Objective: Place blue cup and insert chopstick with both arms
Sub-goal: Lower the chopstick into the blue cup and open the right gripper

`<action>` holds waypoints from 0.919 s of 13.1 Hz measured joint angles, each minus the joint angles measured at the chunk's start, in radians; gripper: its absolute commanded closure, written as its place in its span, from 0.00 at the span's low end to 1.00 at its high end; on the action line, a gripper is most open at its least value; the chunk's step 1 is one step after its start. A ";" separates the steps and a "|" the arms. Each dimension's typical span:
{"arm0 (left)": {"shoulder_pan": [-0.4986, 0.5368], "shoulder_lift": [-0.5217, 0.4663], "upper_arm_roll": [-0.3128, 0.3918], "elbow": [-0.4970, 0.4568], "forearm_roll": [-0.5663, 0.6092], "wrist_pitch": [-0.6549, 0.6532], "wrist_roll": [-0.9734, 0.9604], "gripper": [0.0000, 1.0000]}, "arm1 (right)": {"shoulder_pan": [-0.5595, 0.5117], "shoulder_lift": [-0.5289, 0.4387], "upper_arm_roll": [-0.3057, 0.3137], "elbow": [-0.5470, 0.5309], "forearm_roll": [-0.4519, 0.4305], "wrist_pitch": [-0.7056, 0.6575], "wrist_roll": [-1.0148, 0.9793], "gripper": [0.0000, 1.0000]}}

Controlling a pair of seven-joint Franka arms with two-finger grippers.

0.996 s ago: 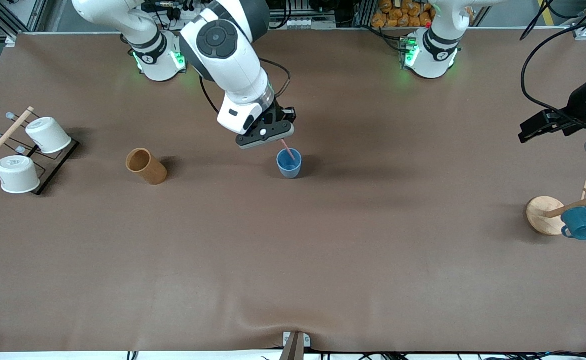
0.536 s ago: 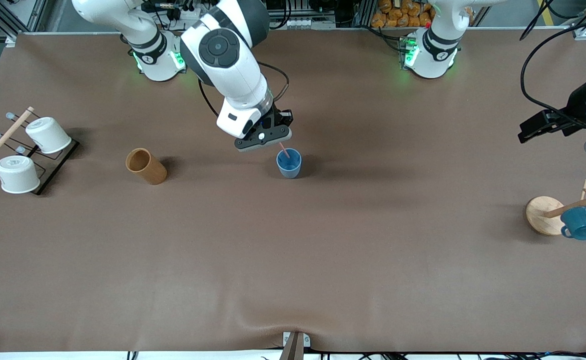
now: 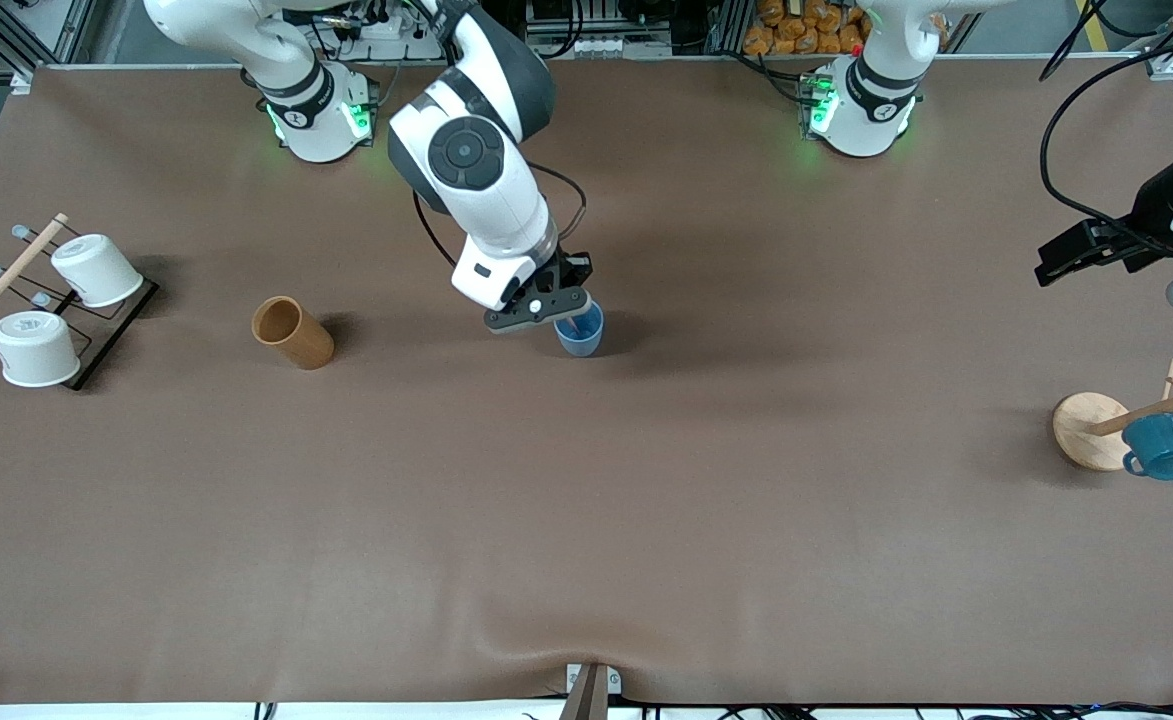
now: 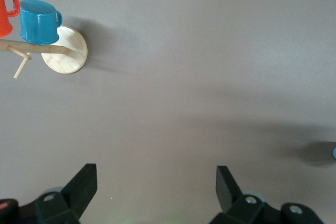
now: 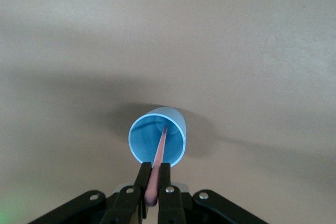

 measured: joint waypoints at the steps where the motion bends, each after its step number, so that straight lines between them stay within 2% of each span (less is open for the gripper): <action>1: 0.000 0.000 0.000 0.000 0.000 0.000 0.000 0.00 | 0.000 0.009 0.000 0.000 -0.002 0.005 0.000 0.43; 2: 0.000 0.000 0.000 0.000 0.000 0.000 0.000 0.00 | 0.000 0.017 0.000 0.000 -0.007 0.010 0.000 0.01; 9: 0.000 0.000 0.000 0.000 0.000 0.000 0.000 0.00 | 0.000 0.023 0.001 0.009 -0.025 0.013 0.000 0.00; 12: 0.000 0.000 0.000 0.000 0.000 0.000 0.000 0.00 | -0.017 -0.027 -0.009 0.030 -0.026 -0.050 0.003 0.00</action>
